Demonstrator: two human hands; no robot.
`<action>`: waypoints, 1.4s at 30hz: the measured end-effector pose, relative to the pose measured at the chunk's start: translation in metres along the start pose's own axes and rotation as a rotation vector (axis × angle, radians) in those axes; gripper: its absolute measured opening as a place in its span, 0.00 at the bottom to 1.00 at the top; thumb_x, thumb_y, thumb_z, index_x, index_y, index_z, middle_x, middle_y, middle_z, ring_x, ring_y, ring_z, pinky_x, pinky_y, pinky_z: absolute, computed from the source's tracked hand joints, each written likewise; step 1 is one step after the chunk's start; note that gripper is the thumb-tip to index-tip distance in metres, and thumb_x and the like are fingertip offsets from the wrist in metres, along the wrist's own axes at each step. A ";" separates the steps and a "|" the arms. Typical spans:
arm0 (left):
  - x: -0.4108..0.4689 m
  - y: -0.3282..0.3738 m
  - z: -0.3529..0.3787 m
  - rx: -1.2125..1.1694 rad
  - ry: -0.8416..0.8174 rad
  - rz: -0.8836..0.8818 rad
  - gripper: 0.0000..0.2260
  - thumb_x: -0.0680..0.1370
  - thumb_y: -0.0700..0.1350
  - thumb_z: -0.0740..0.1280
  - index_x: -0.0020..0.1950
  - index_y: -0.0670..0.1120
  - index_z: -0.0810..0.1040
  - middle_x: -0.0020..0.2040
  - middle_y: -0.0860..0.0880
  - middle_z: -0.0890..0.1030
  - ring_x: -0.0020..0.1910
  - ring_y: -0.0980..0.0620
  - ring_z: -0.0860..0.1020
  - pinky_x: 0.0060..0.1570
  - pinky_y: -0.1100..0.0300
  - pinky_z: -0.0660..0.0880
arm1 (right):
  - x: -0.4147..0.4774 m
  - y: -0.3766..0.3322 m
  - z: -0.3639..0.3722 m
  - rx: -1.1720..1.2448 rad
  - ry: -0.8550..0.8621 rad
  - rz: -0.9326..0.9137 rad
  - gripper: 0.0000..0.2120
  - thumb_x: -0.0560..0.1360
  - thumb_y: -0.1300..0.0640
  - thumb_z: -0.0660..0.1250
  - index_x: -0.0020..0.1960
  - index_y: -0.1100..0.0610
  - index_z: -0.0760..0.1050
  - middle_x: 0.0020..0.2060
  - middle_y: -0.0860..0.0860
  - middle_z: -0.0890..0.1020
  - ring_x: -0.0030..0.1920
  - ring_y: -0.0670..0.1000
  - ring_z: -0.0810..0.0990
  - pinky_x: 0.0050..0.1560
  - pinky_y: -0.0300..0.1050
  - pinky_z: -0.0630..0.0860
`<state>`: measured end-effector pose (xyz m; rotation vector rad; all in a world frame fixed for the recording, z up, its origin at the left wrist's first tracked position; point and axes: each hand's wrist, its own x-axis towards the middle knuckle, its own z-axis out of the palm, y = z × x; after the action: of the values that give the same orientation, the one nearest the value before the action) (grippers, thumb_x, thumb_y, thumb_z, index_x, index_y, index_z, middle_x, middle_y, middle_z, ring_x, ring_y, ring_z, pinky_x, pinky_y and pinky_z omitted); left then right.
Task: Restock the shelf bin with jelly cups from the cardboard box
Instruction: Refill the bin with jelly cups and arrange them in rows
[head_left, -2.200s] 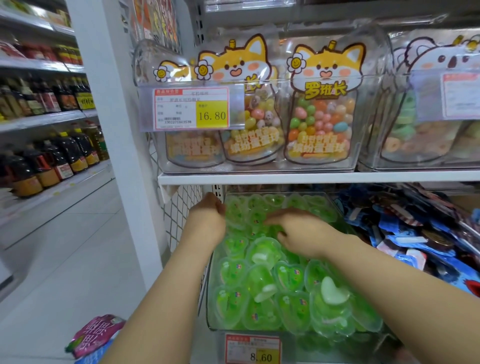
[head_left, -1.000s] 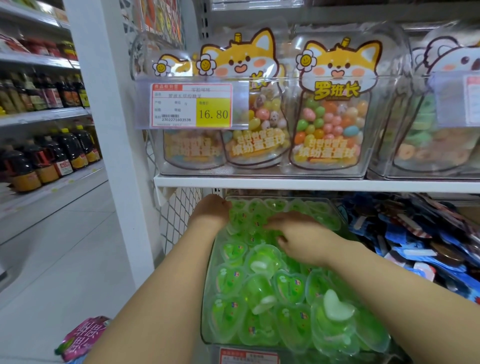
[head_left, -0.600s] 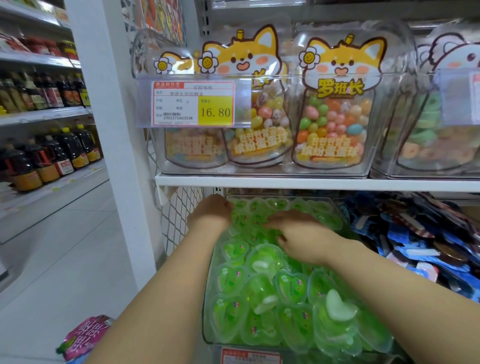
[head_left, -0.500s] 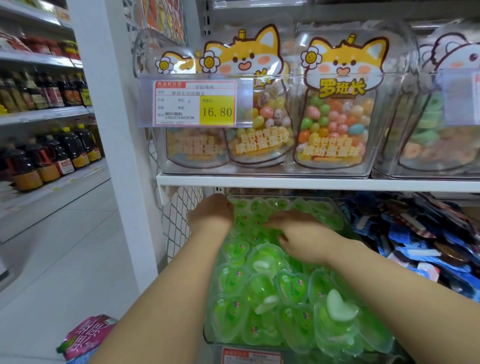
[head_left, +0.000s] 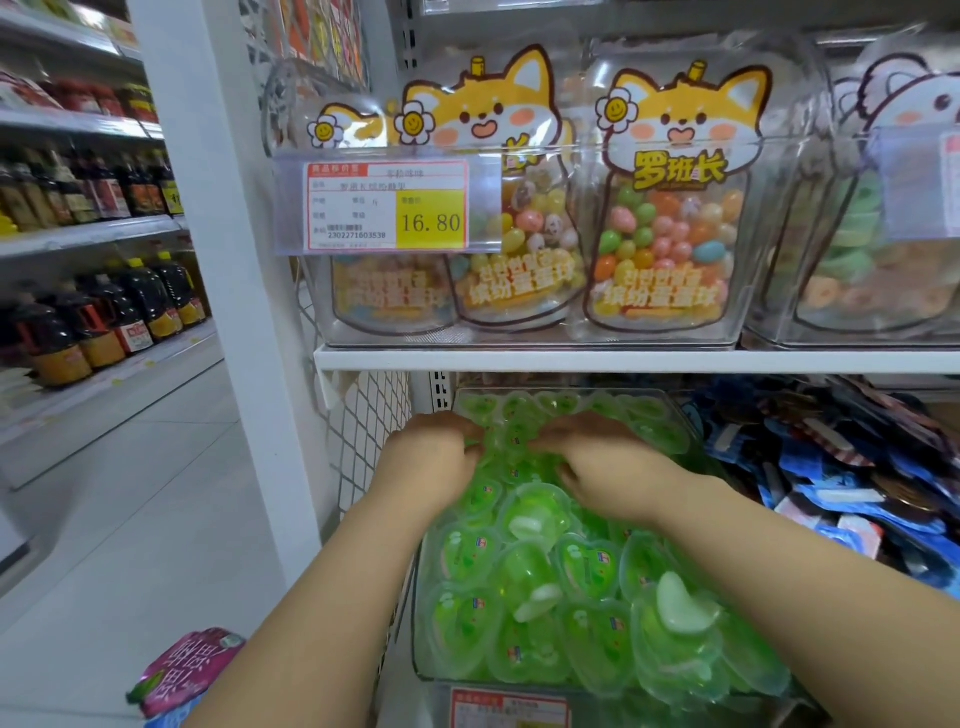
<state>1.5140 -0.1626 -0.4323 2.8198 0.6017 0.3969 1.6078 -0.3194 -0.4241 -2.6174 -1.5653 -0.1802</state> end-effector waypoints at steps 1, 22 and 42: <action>-0.001 -0.001 -0.001 0.016 -0.006 0.014 0.14 0.79 0.50 0.62 0.65 0.53 0.76 0.67 0.51 0.74 0.65 0.48 0.71 0.63 0.56 0.68 | 0.001 0.000 0.001 0.002 0.001 0.002 0.25 0.75 0.63 0.58 0.71 0.48 0.68 0.69 0.50 0.70 0.67 0.54 0.68 0.68 0.45 0.65; -0.005 0.007 0.007 0.186 0.099 0.113 0.24 0.72 0.51 0.71 0.66 0.53 0.69 0.62 0.49 0.69 0.62 0.47 0.70 0.59 0.55 0.69 | 0.014 -0.002 -0.002 -0.239 0.029 -0.105 0.28 0.73 0.54 0.68 0.71 0.52 0.62 0.68 0.51 0.65 0.69 0.54 0.64 0.67 0.45 0.57; -0.021 0.011 -0.020 0.037 0.037 0.183 0.16 0.73 0.52 0.71 0.59 0.54 0.73 0.61 0.50 0.71 0.62 0.49 0.70 0.62 0.52 0.68 | 0.015 0.003 0.002 -0.277 0.063 -0.135 0.27 0.75 0.48 0.64 0.72 0.51 0.61 0.68 0.51 0.68 0.68 0.53 0.64 0.70 0.48 0.55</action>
<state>1.4936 -0.1778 -0.4153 2.9184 0.3626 0.4766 1.6175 -0.3077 -0.4237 -2.6697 -1.8124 -0.5192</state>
